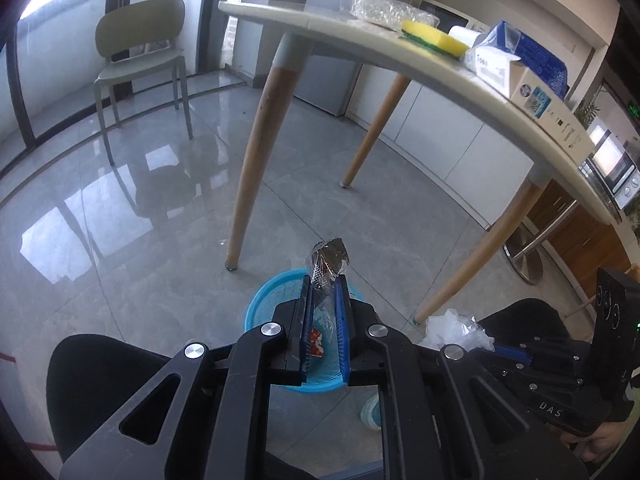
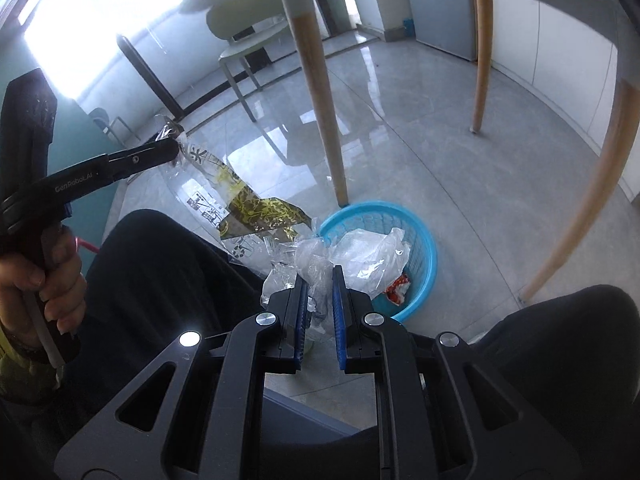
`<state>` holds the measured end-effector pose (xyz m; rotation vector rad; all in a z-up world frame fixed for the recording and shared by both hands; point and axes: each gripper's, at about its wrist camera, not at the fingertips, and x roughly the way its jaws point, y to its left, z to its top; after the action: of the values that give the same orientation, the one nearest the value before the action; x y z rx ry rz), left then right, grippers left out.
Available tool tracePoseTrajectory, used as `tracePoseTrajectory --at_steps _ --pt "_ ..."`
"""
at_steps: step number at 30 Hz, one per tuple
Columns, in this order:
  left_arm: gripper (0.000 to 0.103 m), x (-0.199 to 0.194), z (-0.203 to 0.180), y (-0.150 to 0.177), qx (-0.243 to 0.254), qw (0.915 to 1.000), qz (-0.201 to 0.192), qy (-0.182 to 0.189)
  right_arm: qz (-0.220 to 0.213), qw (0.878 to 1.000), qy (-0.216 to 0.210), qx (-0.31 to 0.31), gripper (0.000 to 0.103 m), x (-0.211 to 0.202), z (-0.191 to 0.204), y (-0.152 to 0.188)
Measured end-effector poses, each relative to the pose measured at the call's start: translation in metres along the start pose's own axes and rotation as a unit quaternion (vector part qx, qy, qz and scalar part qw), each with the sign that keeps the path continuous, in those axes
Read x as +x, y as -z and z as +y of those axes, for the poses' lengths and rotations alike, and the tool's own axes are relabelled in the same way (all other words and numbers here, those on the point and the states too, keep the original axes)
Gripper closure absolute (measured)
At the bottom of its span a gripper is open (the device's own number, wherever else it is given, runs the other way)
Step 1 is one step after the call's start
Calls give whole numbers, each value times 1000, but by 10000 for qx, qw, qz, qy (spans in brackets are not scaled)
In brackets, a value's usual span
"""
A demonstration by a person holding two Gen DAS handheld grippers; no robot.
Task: Collect trash
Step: 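Open the right tool over the basket while the left tool opens too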
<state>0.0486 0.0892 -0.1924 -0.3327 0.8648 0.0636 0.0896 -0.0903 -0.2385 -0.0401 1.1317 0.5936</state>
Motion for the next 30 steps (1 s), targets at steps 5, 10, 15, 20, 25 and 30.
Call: tracePoseTrajectory --at_steps 5,10,15,20,25,30 --pt "93 22 8 -1 -146 9998 115 -42 190 9997 -44 144 92 21 -8 -4" --pt "93 49 18 -7 -312 9989 313 -162 371 9987 -24 349 92 47 -15 -10" --pt "93 81 28 -11 -503 9965 589 -309 566 9974 1 452 92 78 -22 -19" --pt "93 114 32 -15 -460 9942 848 -481 855 9949 100 526 92 111 -30 -25" --pt "93 151 37 -15 -381 9893 1239 -674 1080 9907 90 829 92 139 -47 -32" --pt "93 179 43 -15 -448 9840 1586 -677 1291 9874 158 906 92 168 -56 -36"
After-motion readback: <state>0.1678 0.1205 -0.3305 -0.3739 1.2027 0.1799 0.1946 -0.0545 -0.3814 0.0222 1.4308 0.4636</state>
